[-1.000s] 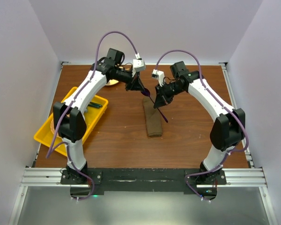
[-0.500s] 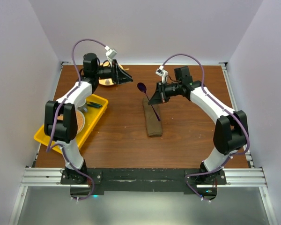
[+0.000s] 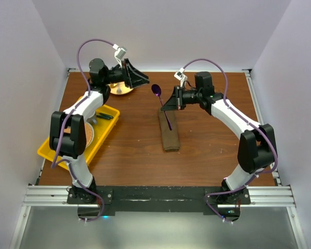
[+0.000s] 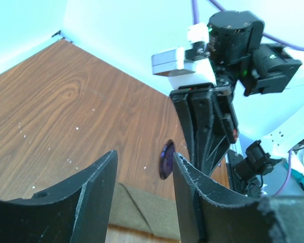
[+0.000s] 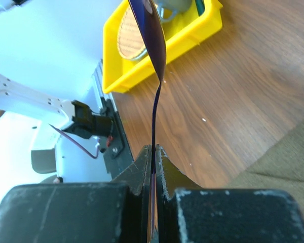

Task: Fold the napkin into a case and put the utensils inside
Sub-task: Pass from the left arm to the right, then pass from the right arm to the left

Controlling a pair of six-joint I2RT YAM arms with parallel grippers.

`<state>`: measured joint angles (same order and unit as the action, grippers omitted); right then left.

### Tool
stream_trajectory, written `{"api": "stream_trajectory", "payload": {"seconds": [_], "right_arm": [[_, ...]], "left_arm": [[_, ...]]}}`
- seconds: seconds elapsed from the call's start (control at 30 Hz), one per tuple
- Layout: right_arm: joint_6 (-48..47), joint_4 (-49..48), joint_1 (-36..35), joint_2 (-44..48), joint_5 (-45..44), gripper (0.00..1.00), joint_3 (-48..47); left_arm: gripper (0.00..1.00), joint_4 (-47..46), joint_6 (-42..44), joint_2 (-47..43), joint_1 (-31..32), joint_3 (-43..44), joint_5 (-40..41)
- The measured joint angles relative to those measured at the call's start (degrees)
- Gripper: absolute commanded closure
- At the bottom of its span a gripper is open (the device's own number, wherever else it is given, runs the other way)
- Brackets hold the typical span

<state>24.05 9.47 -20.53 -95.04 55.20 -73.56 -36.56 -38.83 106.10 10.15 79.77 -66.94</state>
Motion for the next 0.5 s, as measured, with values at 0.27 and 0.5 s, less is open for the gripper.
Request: {"api": "stream_trajectory", "payload": {"seconds": [0.27,0.5], "right_arm": [[4.15,-4.44,0.37,-0.04,1.33,1.0,0.66],[5.51,-6.23,0.35,-0.04,2.21,1.0,0.66]], "left_arm": [[0.47,-8.11,-6.69,0.09,0.33,-1.18,-1.66],[0.49,-7.74,-6.54,0.52,1.36,-1.14,-1.4]]}}
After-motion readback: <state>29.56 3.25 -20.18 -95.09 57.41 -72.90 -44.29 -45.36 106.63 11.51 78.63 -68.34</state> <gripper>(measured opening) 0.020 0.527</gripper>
